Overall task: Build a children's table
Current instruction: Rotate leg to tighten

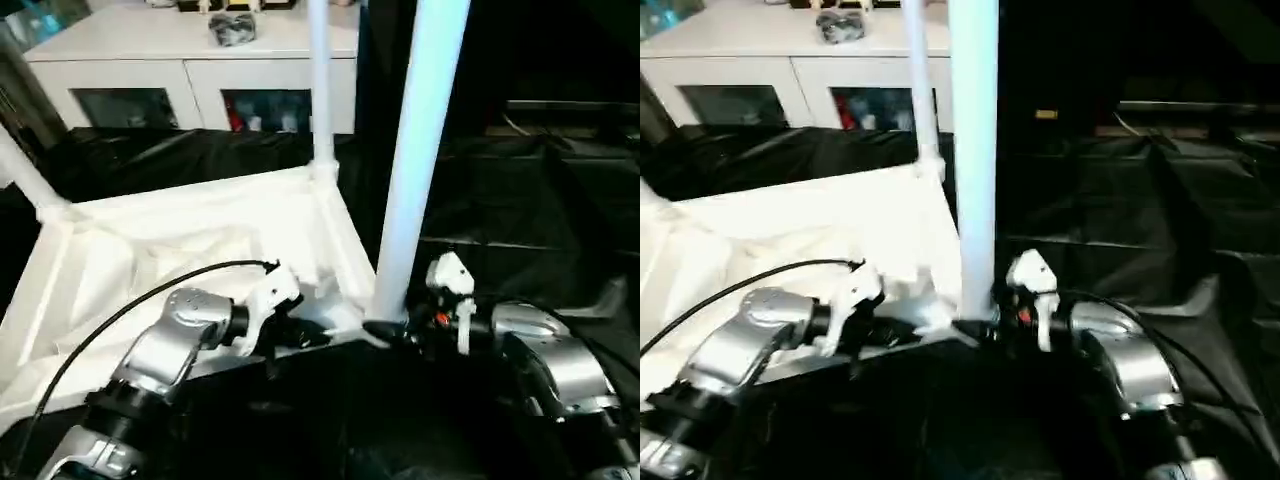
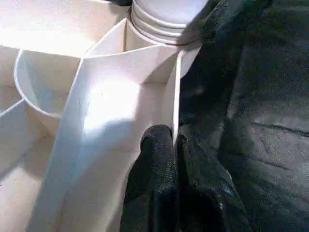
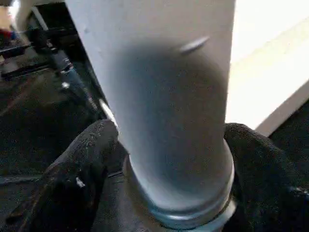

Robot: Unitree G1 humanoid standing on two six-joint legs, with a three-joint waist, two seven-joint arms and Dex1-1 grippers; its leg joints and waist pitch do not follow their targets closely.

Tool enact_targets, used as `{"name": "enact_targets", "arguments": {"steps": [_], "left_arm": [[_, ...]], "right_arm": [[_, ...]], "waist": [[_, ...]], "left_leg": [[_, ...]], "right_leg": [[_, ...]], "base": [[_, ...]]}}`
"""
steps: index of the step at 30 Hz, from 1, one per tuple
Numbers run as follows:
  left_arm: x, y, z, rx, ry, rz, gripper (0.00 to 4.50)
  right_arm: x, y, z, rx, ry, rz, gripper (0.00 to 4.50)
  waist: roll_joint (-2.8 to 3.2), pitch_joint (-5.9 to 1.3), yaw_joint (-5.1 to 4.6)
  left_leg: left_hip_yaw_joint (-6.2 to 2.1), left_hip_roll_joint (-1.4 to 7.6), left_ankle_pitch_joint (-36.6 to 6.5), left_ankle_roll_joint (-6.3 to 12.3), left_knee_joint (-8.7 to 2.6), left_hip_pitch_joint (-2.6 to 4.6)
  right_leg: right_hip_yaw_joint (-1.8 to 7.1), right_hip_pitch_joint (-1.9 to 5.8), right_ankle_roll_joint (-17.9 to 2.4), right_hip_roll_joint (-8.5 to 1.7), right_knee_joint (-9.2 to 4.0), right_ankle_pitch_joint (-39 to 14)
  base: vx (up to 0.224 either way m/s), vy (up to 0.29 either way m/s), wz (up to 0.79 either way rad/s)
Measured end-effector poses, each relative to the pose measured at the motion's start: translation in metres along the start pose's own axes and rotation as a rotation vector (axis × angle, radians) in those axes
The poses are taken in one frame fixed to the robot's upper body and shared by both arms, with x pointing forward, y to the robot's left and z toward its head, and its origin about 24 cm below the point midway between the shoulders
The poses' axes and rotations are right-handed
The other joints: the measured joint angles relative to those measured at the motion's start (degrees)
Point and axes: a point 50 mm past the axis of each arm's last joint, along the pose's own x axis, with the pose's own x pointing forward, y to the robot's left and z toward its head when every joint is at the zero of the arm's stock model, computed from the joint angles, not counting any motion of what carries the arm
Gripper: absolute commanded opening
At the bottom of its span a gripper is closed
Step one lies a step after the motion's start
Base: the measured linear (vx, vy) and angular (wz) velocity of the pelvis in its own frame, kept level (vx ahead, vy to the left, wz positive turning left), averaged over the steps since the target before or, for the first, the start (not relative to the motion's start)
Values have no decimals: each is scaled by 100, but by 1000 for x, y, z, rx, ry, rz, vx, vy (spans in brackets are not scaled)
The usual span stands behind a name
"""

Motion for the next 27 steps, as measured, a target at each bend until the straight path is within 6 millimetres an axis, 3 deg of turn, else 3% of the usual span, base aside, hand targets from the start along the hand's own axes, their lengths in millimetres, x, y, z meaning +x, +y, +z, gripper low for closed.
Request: {"name": "enact_targets", "arguments": {"steps": [8, 14, 26, 27], "left_arm": [[-3, -3, -2, 2, 4, -21, 0], [-1, -2, -1, 3, 0, -7, 0], [42, 23, 21, -83, -43, 302, 0], [43, 24, 22, -89, -47, 315, 0]], "right_arm": [[0, 3, 0, 9, 9, 29, 277], [1, 3, 0, 20, 7, 7, 273], [40, -35, 8, 173, -88, -570, 272], [42, -36, 8, 173, -87, -597, 307]], "waist": [[-2, 0, 5], [-1, 0, 11], [16, -13, -108], [23, -18, -120]], "left_leg": [[0, 0, 0, 1, 2, -1], [0, 0, 3, 4, 2, 0], [0, 0, -9, -23, 1, 66], [0, 0, -9, -23, 0, 70]], "right_leg": [[1, 1, 0, 0, -1, 0], [1, 1, 0, 0, 0, 0], [7, 49, -6, -1, 6, 4], [7, 55, -6, -1, 2, 4]], "base": [[0, 0, 0], [0, 0, 0], [0, 0, 0], [0, 0, 0]]}}
